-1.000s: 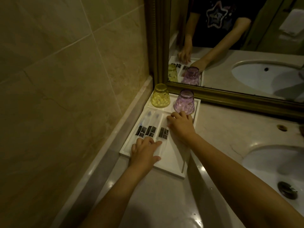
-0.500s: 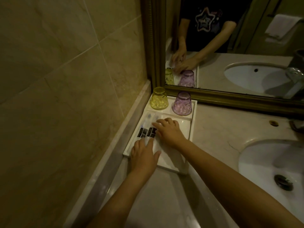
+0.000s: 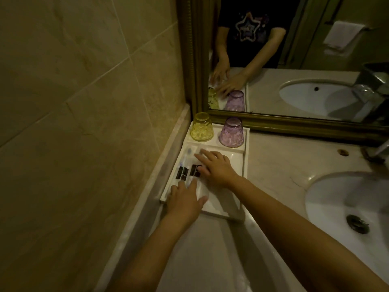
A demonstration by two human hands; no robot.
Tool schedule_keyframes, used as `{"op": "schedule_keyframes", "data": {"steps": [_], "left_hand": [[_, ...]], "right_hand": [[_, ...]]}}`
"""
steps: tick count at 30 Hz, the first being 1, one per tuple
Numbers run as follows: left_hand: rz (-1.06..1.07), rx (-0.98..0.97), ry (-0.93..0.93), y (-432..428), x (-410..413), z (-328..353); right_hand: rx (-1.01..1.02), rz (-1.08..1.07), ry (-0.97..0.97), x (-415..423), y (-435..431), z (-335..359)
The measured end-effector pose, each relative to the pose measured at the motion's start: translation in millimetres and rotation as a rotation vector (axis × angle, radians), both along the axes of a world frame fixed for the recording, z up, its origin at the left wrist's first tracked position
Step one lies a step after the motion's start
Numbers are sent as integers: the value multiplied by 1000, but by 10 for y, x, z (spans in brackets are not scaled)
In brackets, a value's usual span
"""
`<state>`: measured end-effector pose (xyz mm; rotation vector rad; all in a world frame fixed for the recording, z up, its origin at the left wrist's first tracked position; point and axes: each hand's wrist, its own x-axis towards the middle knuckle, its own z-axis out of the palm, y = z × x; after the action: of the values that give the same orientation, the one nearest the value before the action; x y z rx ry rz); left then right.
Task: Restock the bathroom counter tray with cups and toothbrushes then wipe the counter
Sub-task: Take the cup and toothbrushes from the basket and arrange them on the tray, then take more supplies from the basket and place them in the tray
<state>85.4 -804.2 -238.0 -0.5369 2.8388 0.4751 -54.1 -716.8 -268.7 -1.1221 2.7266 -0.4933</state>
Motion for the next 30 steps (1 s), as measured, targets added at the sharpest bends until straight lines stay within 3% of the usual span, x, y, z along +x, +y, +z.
{"op": "schedule_keyframes", "data": {"steps": [6, 14, 23, 30], "left_hand": [[-54, -59, 131, 101, -212, 245], [-354, -34, 85, 1016, -645, 623], [-537, 57, 65, 2655, -549, 870], [-636, 177, 152, 4276, -318, 1236]], "right_hand": [[5, -232, 31, 20, 690, 265], [163, -422, 41, 425, 1974, 881], [114, -573, -42, 1168, 3820, 1253], [125, -758, 48, 1794, 5274, 1578]]}}
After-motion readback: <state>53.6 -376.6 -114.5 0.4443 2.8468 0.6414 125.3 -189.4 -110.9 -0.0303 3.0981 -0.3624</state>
